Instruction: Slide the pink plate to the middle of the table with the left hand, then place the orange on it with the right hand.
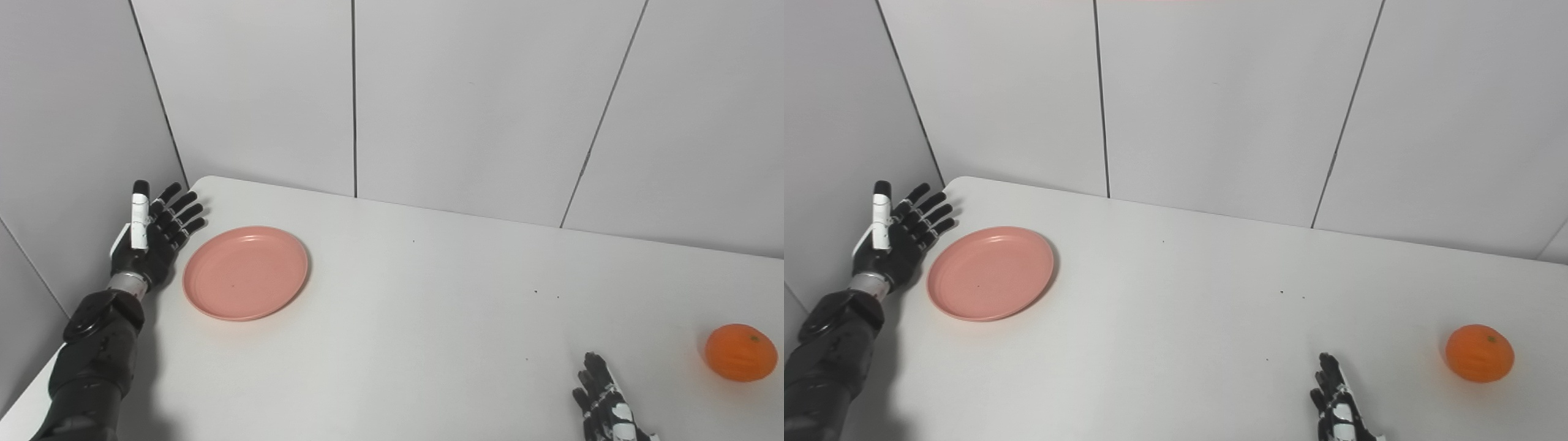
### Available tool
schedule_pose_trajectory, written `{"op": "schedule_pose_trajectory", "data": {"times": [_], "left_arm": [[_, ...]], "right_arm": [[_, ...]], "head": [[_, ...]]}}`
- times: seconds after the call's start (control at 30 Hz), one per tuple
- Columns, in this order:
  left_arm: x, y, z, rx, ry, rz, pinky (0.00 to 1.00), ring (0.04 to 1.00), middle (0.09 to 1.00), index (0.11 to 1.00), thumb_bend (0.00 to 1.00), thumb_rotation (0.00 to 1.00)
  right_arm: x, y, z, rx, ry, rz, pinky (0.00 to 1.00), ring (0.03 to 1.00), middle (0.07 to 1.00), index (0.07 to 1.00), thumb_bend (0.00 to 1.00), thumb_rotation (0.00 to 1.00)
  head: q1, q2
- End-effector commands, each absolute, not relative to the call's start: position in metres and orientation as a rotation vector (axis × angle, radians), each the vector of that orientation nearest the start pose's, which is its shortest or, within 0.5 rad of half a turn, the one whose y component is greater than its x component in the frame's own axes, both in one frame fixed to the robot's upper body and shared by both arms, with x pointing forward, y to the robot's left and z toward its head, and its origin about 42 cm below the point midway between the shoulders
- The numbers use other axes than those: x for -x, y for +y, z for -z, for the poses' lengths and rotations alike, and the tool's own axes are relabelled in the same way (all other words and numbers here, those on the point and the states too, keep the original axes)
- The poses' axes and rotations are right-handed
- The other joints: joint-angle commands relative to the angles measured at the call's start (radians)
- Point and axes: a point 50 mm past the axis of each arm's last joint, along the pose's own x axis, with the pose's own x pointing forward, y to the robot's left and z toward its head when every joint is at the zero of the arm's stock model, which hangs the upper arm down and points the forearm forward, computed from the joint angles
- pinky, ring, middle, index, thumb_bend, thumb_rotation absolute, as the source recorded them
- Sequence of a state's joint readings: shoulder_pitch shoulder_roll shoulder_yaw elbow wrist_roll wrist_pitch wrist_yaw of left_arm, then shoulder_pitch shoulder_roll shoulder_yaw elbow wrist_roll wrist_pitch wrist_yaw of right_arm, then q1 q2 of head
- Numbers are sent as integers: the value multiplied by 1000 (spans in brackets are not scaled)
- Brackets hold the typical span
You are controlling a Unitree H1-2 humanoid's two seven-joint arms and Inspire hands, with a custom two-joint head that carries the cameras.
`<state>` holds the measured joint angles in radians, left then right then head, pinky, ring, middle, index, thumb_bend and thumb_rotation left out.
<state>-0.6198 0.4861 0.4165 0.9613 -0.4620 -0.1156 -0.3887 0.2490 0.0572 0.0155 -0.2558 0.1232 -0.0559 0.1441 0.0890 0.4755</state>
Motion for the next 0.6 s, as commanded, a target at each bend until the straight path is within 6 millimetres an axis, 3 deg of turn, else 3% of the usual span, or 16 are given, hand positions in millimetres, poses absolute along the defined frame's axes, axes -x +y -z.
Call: {"op": "schedule_pose_trajectory", "data": {"times": [0.0,0.27,0.57], "left_arm": [[-448,480,-192,259,-159,-154,800,843,830,882,1000,854],[-444,478,-182,254,-162,-123,860,864,885,906,1000,831],[-442,477,-175,251,-151,-98,924,894,867,927,1000,849]], "right_arm": [[-148,-208,-92,-161,27,-43,1000,1000,982,930,799,958],[-147,-208,-93,-164,30,-46,1000,1000,990,936,790,951],[-146,-208,-94,-164,32,-45,1000,1000,986,936,767,958]], "head": [[0,1],[1,4],[-2,12]]}}
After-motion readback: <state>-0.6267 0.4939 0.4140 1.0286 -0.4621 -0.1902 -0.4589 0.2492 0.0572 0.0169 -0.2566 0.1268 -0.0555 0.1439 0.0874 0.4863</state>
